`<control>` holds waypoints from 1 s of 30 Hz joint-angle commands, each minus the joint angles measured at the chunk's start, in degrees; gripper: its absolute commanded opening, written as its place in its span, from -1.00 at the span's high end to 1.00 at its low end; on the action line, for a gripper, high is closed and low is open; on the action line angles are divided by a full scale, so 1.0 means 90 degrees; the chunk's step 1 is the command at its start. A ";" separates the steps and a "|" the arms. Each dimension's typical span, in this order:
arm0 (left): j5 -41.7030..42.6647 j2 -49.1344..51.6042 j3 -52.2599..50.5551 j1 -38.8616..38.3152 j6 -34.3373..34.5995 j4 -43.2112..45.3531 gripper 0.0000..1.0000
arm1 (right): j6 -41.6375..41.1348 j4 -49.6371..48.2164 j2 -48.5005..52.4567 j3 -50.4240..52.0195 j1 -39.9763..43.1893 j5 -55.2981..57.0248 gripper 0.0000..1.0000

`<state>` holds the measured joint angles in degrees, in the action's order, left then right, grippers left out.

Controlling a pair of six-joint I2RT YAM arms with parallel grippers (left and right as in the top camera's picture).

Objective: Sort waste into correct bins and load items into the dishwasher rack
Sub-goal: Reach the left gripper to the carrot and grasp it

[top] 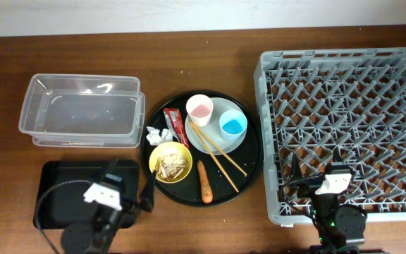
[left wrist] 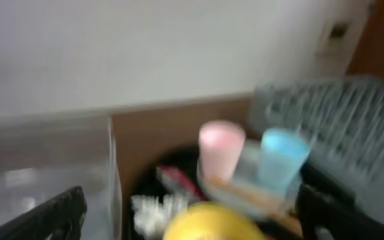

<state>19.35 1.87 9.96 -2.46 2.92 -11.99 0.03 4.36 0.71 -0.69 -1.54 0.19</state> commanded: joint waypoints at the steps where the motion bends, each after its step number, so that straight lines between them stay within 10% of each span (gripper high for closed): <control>1: 0.0313 0.1015 0.2259 0.0010 0.0032 -0.0814 -0.99 | -0.0029 0.0036 -0.0034 0.0041 -0.0036 0.0056 -0.97; 9: 0.1768 0.5333 0.5015 -0.0357 0.0039 -0.3330 -0.99 | -0.0029 0.0036 -0.0034 0.0041 -0.0036 0.0056 -0.97; 16: 0.1523 0.8024 0.5015 -0.2552 0.0036 -0.3101 -0.99 | -0.0029 0.0036 -0.0034 0.0041 -0.0036 0.0056 -0.96; 22: 0.2062 0.9010 0.5015 -0.2764 0.0036 -0.2652 -0.99 | -0.0029 0.0036 -0.0034 0.0041 -0.0036 0.0056 -0.97; 28: 0.1146 0.9005 0.5015 -0.3036 0.1540 -0.2589 0.90 | -0.0029 0.0036 -0.0034 0.0041 -0.0036 0.0056 -0.96; 30: -0.0860 0.9005 0.5015 -0.3636 0.3320 -0.2798 0.99 | -0.0029 0.0036 -0.0034 0.0041 -0.0036 0.0056 -0.96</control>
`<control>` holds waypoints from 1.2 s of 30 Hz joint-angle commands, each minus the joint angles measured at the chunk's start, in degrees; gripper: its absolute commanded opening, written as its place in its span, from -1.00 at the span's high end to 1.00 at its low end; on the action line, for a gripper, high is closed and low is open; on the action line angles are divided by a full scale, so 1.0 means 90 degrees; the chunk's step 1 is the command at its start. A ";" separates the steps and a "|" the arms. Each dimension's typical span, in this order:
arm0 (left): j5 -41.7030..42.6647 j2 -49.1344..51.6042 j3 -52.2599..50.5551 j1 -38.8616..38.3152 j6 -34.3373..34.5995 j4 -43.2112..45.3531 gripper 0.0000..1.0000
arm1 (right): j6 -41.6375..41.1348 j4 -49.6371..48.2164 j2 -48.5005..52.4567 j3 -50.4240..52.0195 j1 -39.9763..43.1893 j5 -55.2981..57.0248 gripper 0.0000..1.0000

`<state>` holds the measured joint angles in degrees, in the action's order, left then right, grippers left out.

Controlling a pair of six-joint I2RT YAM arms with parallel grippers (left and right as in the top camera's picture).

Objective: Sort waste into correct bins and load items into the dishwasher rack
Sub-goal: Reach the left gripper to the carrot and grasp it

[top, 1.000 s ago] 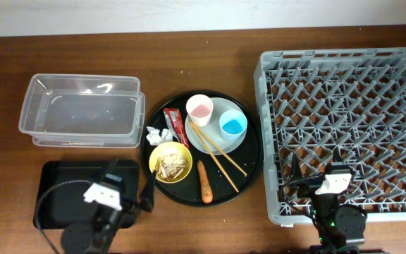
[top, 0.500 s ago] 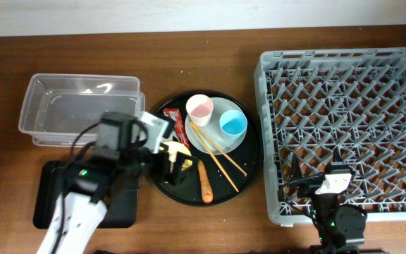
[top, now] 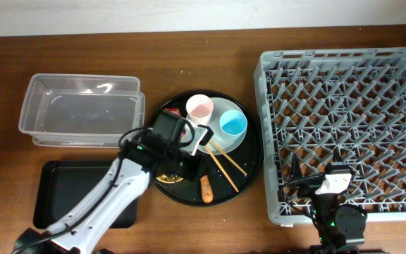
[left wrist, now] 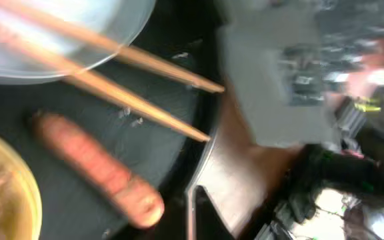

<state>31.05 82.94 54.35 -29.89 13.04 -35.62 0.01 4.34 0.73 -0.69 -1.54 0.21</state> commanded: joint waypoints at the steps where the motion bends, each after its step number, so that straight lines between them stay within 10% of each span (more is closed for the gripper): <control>1: -0.2968 -0.0002 0.0083 -0.0952 0.2686 -0.0194 0.99 | -0.0027 0.0039 -0.0036 0.0041 -0.0036 0.0053 -0.97; 7: -0.6178 0.0000 0.0083 -0.3065 0.4269 -0.0168 0.79 | -0.0027 0.0039 -0.0036 0.0041 -0.0036 0.0053 -0.97; 12: -0.6125 0.0401 0.0078 -0.2960 0.4267 -0.0262 0.28 | -0.0027 0.0039 -0.0036 0.0041 -0.0036 0.0053 -0.97; 36: -0.4736 0.1736 0.0075 -0.2606 0.4551 0.0437 0.10 | -0.0027 0.0039 -0.0036 0.0041 -0.0036 0.0053 -0.96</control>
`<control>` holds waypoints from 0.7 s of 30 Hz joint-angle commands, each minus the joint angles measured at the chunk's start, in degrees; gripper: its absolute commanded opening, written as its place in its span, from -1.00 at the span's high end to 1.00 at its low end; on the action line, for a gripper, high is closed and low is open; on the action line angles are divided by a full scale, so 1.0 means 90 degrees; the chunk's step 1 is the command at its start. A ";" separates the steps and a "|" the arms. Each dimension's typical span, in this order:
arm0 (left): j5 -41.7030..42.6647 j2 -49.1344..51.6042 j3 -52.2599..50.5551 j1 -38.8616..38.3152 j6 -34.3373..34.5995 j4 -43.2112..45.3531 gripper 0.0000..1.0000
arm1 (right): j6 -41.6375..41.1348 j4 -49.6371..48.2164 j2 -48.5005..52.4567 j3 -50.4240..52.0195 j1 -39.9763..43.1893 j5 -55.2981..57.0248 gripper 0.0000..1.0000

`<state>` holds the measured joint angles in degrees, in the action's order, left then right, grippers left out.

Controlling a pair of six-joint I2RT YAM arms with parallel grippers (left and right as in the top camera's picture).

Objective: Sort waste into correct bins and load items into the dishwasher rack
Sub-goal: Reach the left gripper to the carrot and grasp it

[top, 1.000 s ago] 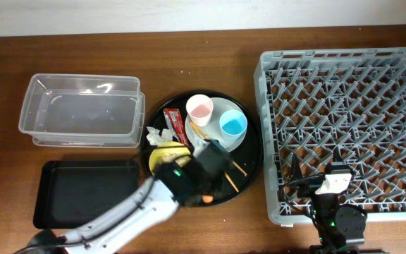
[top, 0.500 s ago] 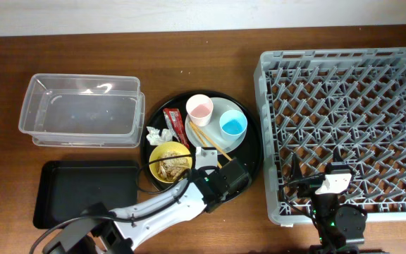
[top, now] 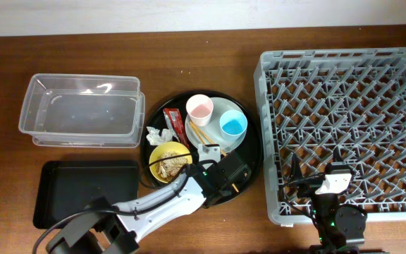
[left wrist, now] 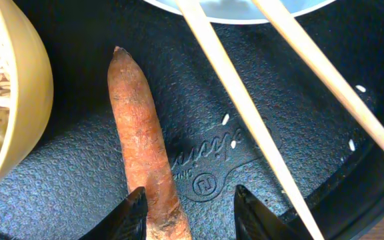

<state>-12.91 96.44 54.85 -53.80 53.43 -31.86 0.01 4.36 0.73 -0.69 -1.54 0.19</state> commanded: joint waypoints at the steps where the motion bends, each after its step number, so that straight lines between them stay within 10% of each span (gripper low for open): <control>1: 0.0146 0.0236 0.0019 0.0051 0.0063 0.0019 0.07 | -0.0027 0.0036 -0.0036 0.0041 -0.0036 0.0056 -0.97; 21: 0.0678 0.0391 0.0017 0.0277 0.0068 -0.0068 -0.06 | -0.0027 0.0036 -0.0036 0.0041 -0.0036 0.0056 -0.96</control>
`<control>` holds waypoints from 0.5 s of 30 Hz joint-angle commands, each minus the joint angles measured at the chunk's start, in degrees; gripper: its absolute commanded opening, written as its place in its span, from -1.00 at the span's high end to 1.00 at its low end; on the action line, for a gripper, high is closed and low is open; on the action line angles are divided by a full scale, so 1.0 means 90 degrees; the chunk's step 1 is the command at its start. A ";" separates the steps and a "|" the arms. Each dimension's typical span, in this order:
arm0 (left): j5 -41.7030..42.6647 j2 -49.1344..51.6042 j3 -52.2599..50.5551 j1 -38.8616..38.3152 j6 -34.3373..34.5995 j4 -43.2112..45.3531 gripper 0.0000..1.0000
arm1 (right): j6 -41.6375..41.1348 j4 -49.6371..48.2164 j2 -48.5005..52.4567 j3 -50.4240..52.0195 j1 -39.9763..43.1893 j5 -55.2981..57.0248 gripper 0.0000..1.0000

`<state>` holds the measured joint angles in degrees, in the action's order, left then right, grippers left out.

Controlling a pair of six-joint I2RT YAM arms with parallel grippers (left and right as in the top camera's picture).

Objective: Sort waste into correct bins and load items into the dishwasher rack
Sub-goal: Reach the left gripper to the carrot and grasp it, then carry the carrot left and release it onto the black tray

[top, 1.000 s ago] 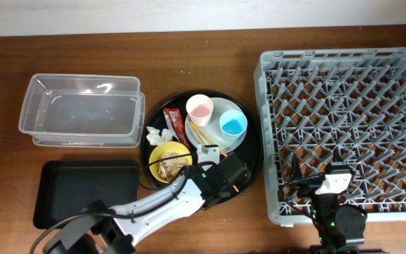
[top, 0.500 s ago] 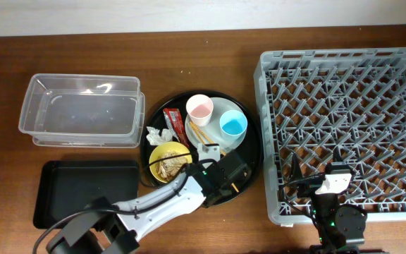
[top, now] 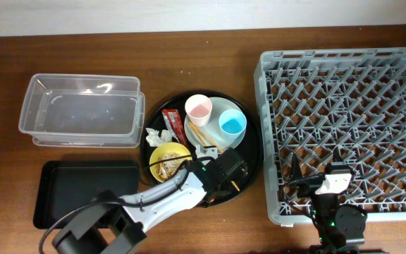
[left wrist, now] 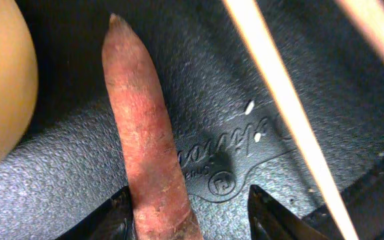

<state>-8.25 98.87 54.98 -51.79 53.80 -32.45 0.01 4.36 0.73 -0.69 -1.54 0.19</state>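
Note:
An orange carrot [left wrist: 149, 147] lies on the round black tray [top: 251, 156], between the yellow bowl [top: 166, 159] and the chopsticks [left wrist: 285, 113]. My left gripper [left wrist: 191, 215] is low over the carrot's thick end and open. Its left finger is against the carrot and its right finger stands apart on the tray floor. Seen from overhead, the left gripper [top: 216, 182] hides most of the carrot. My right gripper [top: 316, 166] rests at the front edge of the grey dishwasher rack [top: 344, 106], its fingers apart and empty.
The round tray also holds a pink cup [top: 199, 108], a blue cup [top: 232, 124], a white plate [top: 213, 134], a red wrapper [top: 176, 125] and a crumpled tissue [top: 157, 134]. A clear bin [top: 83, 109] stands at the back left, with a black bin [top: 76, 187] in front of it.
My left gripper has come down closer onto the carrot, which now fills more of the wrist view. The fingers straddle its thick end. The right arm has not moved.
My left arm first rested over the black bin at the front left. It was then stretched over the round tray near the chopsticks. After that it hung open above the carrot's thick end, and now it sits lower around it. The right arm stayed still.

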 commanded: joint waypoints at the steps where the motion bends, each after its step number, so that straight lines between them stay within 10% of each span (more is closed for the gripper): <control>1: 0.0163 0.0121 0.0002 0.0053 0.0029 0.0015 -0.06 | -0.0027 0.0036 -0.0036 0.0041 -0.0036 0.0056 -0.96; 15: -0.0738 -0.2057 0.0090 0.0080 -0.0328 -0.0092 0.79 | -0.0027 0.0036 -0.0036 0.0041 -0.0036 0.0056 -0.96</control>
<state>-10.17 85.97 54.98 -51.59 52.60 -32.95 0.03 4.36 0.73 -0.69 -1.54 0.19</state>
